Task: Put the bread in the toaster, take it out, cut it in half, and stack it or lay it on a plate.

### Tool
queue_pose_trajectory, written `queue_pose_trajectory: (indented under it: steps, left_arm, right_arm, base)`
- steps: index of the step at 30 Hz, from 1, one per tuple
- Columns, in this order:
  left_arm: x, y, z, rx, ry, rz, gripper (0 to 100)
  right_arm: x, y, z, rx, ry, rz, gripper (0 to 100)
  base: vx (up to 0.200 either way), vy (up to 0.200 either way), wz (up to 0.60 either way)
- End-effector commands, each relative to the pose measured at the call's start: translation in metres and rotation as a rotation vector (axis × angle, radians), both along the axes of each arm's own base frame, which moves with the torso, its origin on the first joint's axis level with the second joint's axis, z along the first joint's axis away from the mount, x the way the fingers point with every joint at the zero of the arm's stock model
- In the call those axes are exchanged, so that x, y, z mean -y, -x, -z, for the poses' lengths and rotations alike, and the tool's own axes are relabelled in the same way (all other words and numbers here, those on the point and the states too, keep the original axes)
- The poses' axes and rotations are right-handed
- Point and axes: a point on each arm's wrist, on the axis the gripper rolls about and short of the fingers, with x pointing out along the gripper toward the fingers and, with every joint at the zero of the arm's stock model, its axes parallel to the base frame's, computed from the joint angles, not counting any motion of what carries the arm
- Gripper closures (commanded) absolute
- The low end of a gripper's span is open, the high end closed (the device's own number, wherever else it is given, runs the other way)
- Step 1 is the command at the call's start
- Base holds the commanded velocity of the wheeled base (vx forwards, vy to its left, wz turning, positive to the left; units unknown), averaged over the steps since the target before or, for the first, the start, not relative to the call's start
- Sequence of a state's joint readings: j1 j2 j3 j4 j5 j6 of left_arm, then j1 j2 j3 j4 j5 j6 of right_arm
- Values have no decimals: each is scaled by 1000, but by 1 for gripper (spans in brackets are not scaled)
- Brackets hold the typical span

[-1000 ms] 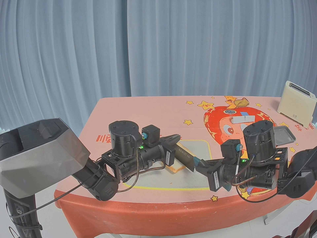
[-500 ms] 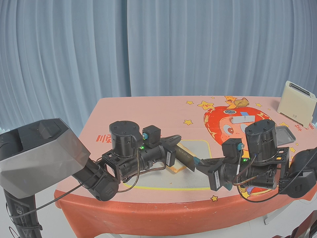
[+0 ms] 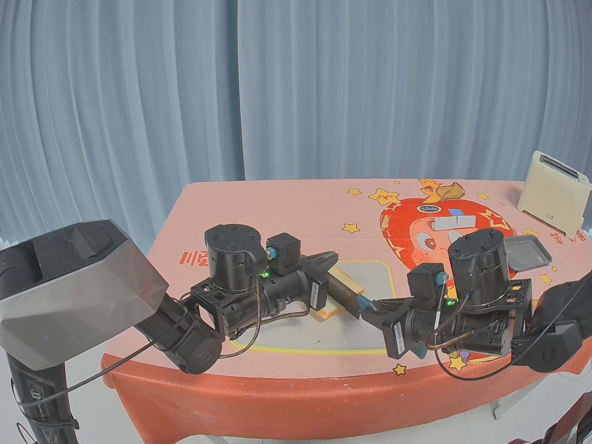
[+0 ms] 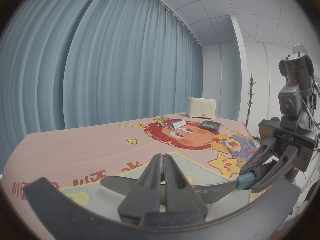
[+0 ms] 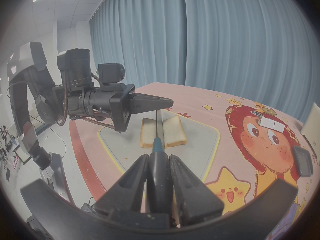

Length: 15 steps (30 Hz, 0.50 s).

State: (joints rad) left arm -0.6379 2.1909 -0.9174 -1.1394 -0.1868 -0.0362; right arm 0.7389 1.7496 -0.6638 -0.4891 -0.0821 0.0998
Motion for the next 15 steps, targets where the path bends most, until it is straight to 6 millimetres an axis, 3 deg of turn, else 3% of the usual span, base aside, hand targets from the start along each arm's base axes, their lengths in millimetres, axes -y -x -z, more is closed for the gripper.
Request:
queue_pose_trajectory:
  steps: [1,9,15]
  left_arm:
    - [-1,0,-2,5,4,-3,100]
    - [-5,-4,-11,27,21,-15,100]
    - [-14,-10,-4,16,10,-44,100]
  right_arm:
    - [-1,0,0,-3,1,0,100]
    - [2,4,-12,29,-29,-5,100]
    - [2,3,-12,29,-29,0,100]
  base:
    - [0,0,0]
    - [0,0,0]
    - [0,0,0]
